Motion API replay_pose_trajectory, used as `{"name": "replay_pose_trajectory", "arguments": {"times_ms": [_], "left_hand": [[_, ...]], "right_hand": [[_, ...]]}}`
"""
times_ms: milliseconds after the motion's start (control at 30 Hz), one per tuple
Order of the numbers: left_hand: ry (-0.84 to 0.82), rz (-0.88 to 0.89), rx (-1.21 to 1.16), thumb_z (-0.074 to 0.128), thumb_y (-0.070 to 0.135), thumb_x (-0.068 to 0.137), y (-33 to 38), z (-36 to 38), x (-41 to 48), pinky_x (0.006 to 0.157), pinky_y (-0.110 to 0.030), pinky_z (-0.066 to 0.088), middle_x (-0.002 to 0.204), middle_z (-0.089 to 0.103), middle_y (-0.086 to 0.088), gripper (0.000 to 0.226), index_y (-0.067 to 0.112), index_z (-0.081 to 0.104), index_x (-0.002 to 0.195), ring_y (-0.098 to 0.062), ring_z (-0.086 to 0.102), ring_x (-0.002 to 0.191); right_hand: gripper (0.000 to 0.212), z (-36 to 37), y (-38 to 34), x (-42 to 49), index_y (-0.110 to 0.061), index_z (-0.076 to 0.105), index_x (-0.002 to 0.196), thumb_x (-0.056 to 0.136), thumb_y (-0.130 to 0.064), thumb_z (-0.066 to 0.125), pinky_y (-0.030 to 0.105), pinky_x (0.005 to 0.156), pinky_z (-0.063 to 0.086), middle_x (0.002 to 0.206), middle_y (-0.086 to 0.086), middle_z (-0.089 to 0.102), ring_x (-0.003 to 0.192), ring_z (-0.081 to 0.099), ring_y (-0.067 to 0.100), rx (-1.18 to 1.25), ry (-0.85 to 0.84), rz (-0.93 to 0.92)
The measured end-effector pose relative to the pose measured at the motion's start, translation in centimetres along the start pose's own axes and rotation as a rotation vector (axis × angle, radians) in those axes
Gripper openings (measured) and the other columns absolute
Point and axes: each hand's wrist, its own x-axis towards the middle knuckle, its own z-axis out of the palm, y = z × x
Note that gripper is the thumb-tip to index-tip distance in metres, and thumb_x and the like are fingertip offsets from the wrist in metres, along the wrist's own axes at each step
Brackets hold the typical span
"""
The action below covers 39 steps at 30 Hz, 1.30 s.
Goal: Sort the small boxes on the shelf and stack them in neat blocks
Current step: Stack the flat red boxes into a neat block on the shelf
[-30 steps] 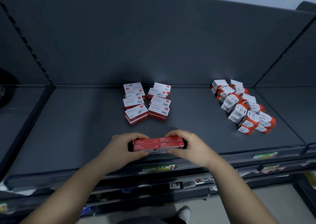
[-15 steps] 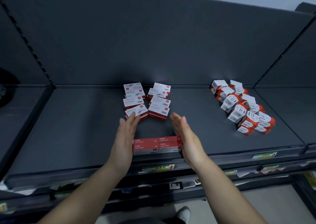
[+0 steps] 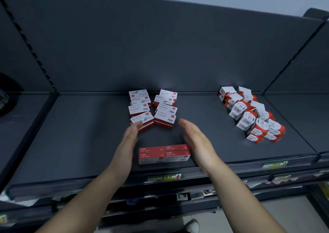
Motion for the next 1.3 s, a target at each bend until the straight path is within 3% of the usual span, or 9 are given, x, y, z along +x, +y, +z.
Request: {"name": "replay_pose_trajectory", "arguments": {"times_ms": [67, 133, 233, 467, 633, 767, 967, 1133, 1300], "left_hand": [[0.096, 0.011, 0.176, 0.057, 0.041, 0.090, 0.0, -1.7, 0.9, 0.098, -0.020, 0.042, 0.126, 0.059, 0.012, 0.033, 0.030, 0.057, 0.121, -0.001, 0.053, 0.119], [0.201, 0.026, 0.442, 0.070, 0.033, 0.084, 0.3, -3.1, 2.5, 0.100, -0.030, 0.041, 0.123, 0.055, 0.004, 0.033, 0.026, 0.059, 0.115, -0.013, 0.052, 0.116], [0.228, -0.048, 0.702, 0.076, 0.024, 0.082, 0.6, -4.0, 5.4, 0.096, -0.032, 0.044, 0.119, 0.052, -0.001, 0.043, 0.017, 0.057, 0.119, -0.017, 0.053, 0.109], [0.134, -0.037, 0.935, 0.081, 0.033, 0.076, -0.4, -4.0, 7.5, 0.098, -0.037, 0.045, 0.119, 0.058, -0.003, 0.056, 0.018, 0.059, 0.125, -0.022, 0.055, 0.112], [0.140, 0.080, 0.802, 0.081, 0.019, 0.077, -0.1, -4.3, 6.7, 0.083, -0.016, 0.041, 0.111, 0.059, 0.005, 0.041, 0.024, 0.064, 0.114, -0.007, 0.058, 0.097], [0.141, 0.113, 0.614, 0.077, 0.013, 0.081, 0.8, -4.4, 5.8, 0.076, -0.003, 0.042, 0.102, 0.067, 0.017, 0.043, 0.027, 0.061, 0.118, 0.006, 0.061, 0.091], [-0.029, 0.014, 0.235, 0.067, -0.006, 0.085, 2.8, -3.9, 5.9, 0.088, -0.037, 0.057, 0.110, 0.073, -0.001, 0.045, 0.023, 0.056, 0.118, -0.017, 0.070, 0.101], [-0.045, -0.052, -0.089, 0.061, -0.013, 0.085, 4.1, -1.9, 5.3, 0.072, -0.028, 0.060, 0.108, 0.072, -0.011, 0.043, 0.015, 0.056, 0.116, -0.027, 0.072, 0.095], [-0.039, -0.013, -0.190, 0.054, -0.001, 0.092, 4.4, -1.6, 5.4, 0.078, -0.030, 0.060, 0.106, 0.070, -0.013, 0.010, 0.007, 0.057, 0.098, -0.027, 0.072, 0.092]], "right_hand": [[0.013, -0.6, -1.1, 0.8, -0.028, 0.069, 0.105, 0.095, -0.024, 0.061, 0.017, 0.090, 0.042, 0.107, -0.012, 0.072, 0.104, 0.063, -0.001, -0.041, 0.150, -0.025], [0.013, -1.3, -1.8, 2.3, -0.025, 0.069, 0.093, 0.092, -0.013, 0.064, 0.015, 0.080, 0.043, 0.094, -0.011, 0.070, 0.088, 0.063, 0.004, -0.166, 0.245, -0.029], [0.009, -1.1, -2.2, 4.9, -0.019, 0.065, 0.096, 0.088, -0.015, 0.069, 0.022, 0.075, 0.043, 0.089, -0.005, 0.064, 0.075, 0.056, 0.007, -0.366, 0.216, 0.043], [0.042, 1.2, -1.6, 7.1, -0.022, 0.051, 0.114, 0.082, -0.027, 0.078, 0.016, 0.066, 0.041, 0.109, -0.007, 0.063, 0.094, 0.060, 0.012, -0.717, 0.062, 0.047], [0.052, 0.5, -1.4, 6.8, -0.020, 0.055, 0.129, 0.082, -0.026, 0.077, 0.025, 0.095, 0.044, 0.115, -0.004, 0.052, 0.108, 0.055, 0.014, -0.801, 0.063, -0.031], [0.033, -0.9, -1.6, 6.2, -0.019, 0.065, 0.109, 0.081, -0.010, 0.078, 0.026, 0.091, 0.051, 0.105, 0.001, 0.062, 0.091, 0.065, 0.017, -0.521, 0.062, -0.037], [0.031, -1.5, -2.7, 4.8, -0.007, 0.061, 0.114, 0.087, 0.010, 0.062, 0.032, 0.090, 0.056, 0.106, 0.010, 0.073, 0.102, 0.069, 0.024, 0.116, -0.047, 0.026], [0.041, -0.8, -3.8, 3.8, -0.005, 0.058, 0.120, 0.081, 0.002, 0.066, 0.035, 0.092, 0.056, 0.114, 0.016, 0.071, 0.108, 0.068, 0.030, 0.241, -0.166, -0.004], [0.042, -0.6, -4.4, 3.2, -0.004, 0.057, 0.123, 0.083, 0.006, 0.064, 0.036, 0.093, 0.055, 0.116, 0.016, 0.070, 0.110, 0.067, 0.031, 0.237, -0.141, -0.027]]}}
